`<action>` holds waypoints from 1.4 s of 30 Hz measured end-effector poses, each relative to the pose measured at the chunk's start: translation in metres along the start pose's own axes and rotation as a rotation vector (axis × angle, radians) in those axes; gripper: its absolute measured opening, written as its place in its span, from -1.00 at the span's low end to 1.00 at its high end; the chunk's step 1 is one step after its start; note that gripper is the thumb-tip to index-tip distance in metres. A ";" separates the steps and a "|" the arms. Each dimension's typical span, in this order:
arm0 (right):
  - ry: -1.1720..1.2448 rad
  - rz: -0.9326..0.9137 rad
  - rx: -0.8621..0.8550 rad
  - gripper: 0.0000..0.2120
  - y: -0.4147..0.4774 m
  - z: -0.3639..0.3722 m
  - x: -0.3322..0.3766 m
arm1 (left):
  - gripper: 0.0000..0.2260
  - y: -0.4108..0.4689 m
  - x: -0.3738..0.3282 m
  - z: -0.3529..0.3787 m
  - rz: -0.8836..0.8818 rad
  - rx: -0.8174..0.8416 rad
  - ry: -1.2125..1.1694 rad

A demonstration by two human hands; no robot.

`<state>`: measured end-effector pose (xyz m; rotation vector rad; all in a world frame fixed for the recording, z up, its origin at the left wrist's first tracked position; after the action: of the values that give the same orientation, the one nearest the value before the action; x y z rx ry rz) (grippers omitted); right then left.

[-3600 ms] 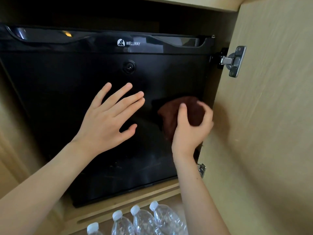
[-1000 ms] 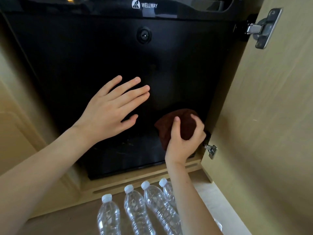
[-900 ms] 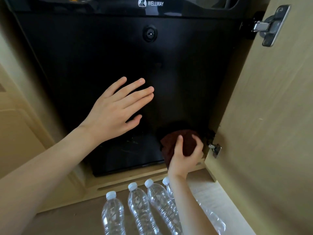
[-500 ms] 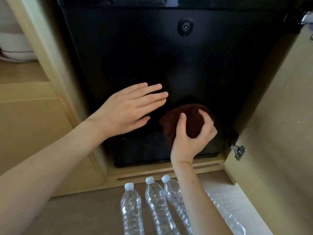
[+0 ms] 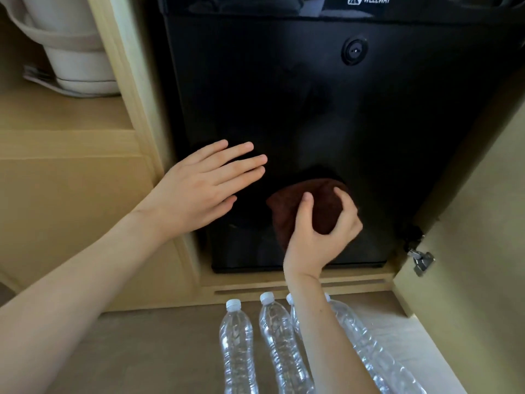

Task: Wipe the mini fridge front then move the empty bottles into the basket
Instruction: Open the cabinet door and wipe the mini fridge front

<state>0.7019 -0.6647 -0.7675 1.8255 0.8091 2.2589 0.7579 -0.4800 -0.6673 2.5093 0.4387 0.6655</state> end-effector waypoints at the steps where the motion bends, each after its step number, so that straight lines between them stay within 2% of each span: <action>1: -0.004 -0.018 0.017 -0.61 -0.003 0.004 0.003 | -0.44 -0.002 0.000 0.000 -0.016 -0.001 0.001; 9: -0.198 0.068 0.264 -0.60 -0.072 -0.021 -0.063 | -0.42 -0.005 -0.002 -0.002 -0.040 0.023 0.009; 12: -0.086 0.068 0.214 -0.59 -0.066 -0.011 -0.042 | -0.41 -0.006 -0.001 -0.001 -0.036 0.022 0.022; 15: 0.011 -0.034 0.148 -0.60 -0.048 0.012 -0.009 | -0.42 -0.005 -0.001 -0.002 -0.026 0.011 0.027; 19: -0.076 -0.181 0.150 -0.62 -0.056 0.019 -0.020 | -0.42 -0.005 0.000 -0.001 -0.019 0.015 0.023; 21: -0.151 -0.217 0.239 -0.63 -0.076 0.004 -0.052 | -0.41 -0.006 0.000 -0.002 -0.023 0.012 0.019; 24: -0.226 -0.175 0.374 -0.63 -0.095 -0.014 -0.078 | -0.40 -0.006 0.000 -0.003 -0.023 0.006 0.011; 29: -0.051 -0.213 0.268 -0.62 -0.082 0.015 -0.024 | -0.37 -0.006 0.001 -0.008 -0.010 0.022 0.029; 32: -0.071 -0.226 0.208 -0.62 -0.085 0.030 -0.013 | -0.38 -0.006 0.002 -0.014 0.021 0.042 0.095; 37: -0.218 -0.182 0.408 -0.64 -0.122 0.009 -0.051 | -0.40 -0.011 0.003 -0.023 0.009 0.054 0.195; 42: -0.073 -0.086 0.347 -0.60 -0.121 0.022 -0.022 | -0.40 -0.010 0.004 -0.022 0.005 0.057 0.213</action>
<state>0.7005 -0.5643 -0.8417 1.9506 1.3065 2.0887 0.7475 -0.4618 -0.6543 2.5033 0.5337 0.9393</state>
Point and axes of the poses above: each hand's wrist, its own y-axis towards the middle knuckle, its own z-axis out of the palm, x = y × z, the point moved 1 cm from there along y, towards the middle knuckle, and after that the axes turned 12 degrees about -y, right-handed, at the moved point
